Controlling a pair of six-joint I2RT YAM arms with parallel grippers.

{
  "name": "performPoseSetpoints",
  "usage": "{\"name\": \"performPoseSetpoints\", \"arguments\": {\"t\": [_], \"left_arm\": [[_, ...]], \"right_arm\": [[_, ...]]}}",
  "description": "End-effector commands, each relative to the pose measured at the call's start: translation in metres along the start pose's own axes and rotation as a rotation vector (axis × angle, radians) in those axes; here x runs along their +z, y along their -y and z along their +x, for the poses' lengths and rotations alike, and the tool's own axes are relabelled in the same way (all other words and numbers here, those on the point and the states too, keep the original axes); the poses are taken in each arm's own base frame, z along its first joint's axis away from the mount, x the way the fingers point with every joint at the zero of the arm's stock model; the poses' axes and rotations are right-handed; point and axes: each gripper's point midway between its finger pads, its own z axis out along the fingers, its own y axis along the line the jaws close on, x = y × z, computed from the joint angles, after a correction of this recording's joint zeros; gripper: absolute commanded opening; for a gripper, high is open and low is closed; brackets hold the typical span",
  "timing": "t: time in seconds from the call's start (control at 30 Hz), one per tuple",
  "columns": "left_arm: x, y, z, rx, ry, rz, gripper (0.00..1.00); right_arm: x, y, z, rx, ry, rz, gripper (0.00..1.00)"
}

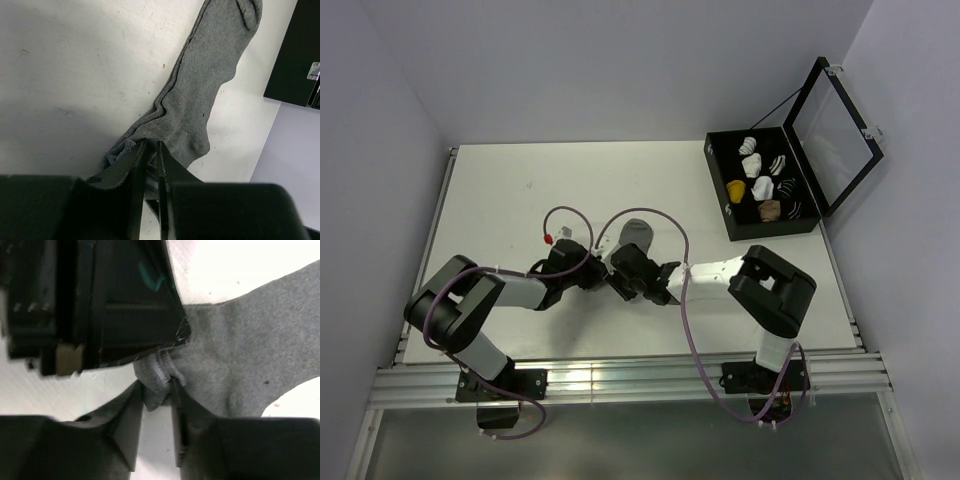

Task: Roll the socks
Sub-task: Roll the sock at the center of the board.

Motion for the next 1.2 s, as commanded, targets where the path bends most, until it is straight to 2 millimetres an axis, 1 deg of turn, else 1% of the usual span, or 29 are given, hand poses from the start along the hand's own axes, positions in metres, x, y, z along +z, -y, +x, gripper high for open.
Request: {"name": "performPoseSetpoints", "arguments": {"t": [0.0,0.03,0.1,0.13,0.17,0.2,0.23,0.27,0.3,0.33,0.37,0.4,0.43,0.47,0.5,0.53,0.57,0.6,0.67,0.7,0.8,0.93,1.0,1.17], "left_arm": [[-0.001,-0.012,0.004,0.009,-0.02,-0.061,0.2],[-0.003,-0.008,0.002,0.005,-0.01,-0.055,0.2],[-0.006,-0.008,-0.003,-0.006,0.013,-0.069,0.21],[-0.01,-0.003,-0.006,-0.01,0.027,-0.063,0.22],[-0.012,0.0,-0.008,-0.016,0.031,-0.06,0.24],[-0.014,0.001,-0.015,-0.024,0.07,-0.066,0.26],[-0.021,0.007,-0.02,-0.032,0.091,-0.062,0.33],[-0.024,0.008,-0.03,-0.045,0.14,-0.07,0.37],[-0.028,0.009,-0.034,-0.052,0.165,-0.074,0.43],[-0.037,0.014,-0.042,-0.059,0.2,-0.07,0.47],[-0.043,0.016,-0.047,-0.065,0.227,-0.071,0.52],[-0.048,0.017,-0.058,-0.067,0.281,-0.078,0.57],[-0.057,0.02,-0.061,-0.067,0.297,-0.081,0.62],[-0.061,0.023,-0.065,-0.067,0.312,-0.08,0.63],[-0.065,0.025,-0.067,-0.068,0.323,-0.08,0.64],[-0.07,0.028,-0.068,-0.071,0.327,-0.073,0.64],[-0.071,0.025,-0.066,-0.078,0.318,-0.087,0.64],[-0.073,0.026,-0.064,-0.083,0.312,-0.086,0.64],[-0.072,0.023,-0.056,-0.101,0.289,-0.088,0.64],[-0.07,0.02,-0.051,-0.102,0.275,-0.096,0.63],[-0.062,0.01,-0.035,-0.113,0.225,-0.118,0.63],[-0.052,0.004,-0.019,-0.095,0.172,-0.142,0.62],[-0.046,0.001,-0.013,-0.086,0.154,-0.154,0.61],[-0.038,-0.005,-0.007,-0.068,0.135,-0.176,0.58]], "right_arm": [[0.006,0.001,0.013,-0.01,-0.073,0.023,0.33],[0.005,0.001,0.015,-0.007,-0.084,0.023,0.2],[0.004,-0.001,0.018,0.023,-0.098,0.013,0.09],[0.004,-0.005,0.017,0.03,-0.1,-0.01,0.0],[0.004,-0.004,0.017,0.047,-0.103,-0.021,0.0],[0.002,-0.004,0.02,0.068,-0.117,-0.032,0.0],[0.002,-0.004,0.015,0.087,-0.108,-0.043,0.0],[0.001,-0.005,0.012,0.117,-0.103,-0.085,0.0],[-0.001,-0.006,0.015,0.151,-0.127,-0.102,0.0],[-0.002,-0.007,0.014,0.176,-0.131,-0.127,0.0],[-0.004,-0.011,0.013,0.205,-0.137,-0.171,0.0],[-0.004,-0.007,0.012,0.261,-0.143,-0.187,0.0],[-0.004,-0.008,0.011,0.293,-0.147,-0.21,0.0],[-0.006,-0.014,0.009,0.329,-0.152,-0.269,0.0],[-0.004,-0.009,0.009,0.396,-0.15,-0.285,0.0],[-0.005,-0.01,0.009,0.43,-0.154,-0.313,0.0],[-0.007,-0.016,0.013,0.47,-0.178,-0.37,0.0],[-0.004,-0.009,0.007,0.53,-0.155,-0.377,0.0],[-0.003,-0.01,0.01,0.611,-0.17,-0.412,0.0],[-0.006,-0.011,0.008,0.645,-0.162,-0.461,0.0],[-0.006,-0.009,0.011,0.745,-0.172,-0.522,0.0],[-0.005,-0.008,0.015,0.817,-0.196,-0.557,0.0],[-0.005,-0.008,0.014,0.848,-0.196,-0.58,0.0],[-0.002,-0.005,0.016,0.885,-0.204,-0.583,0.0]]}}
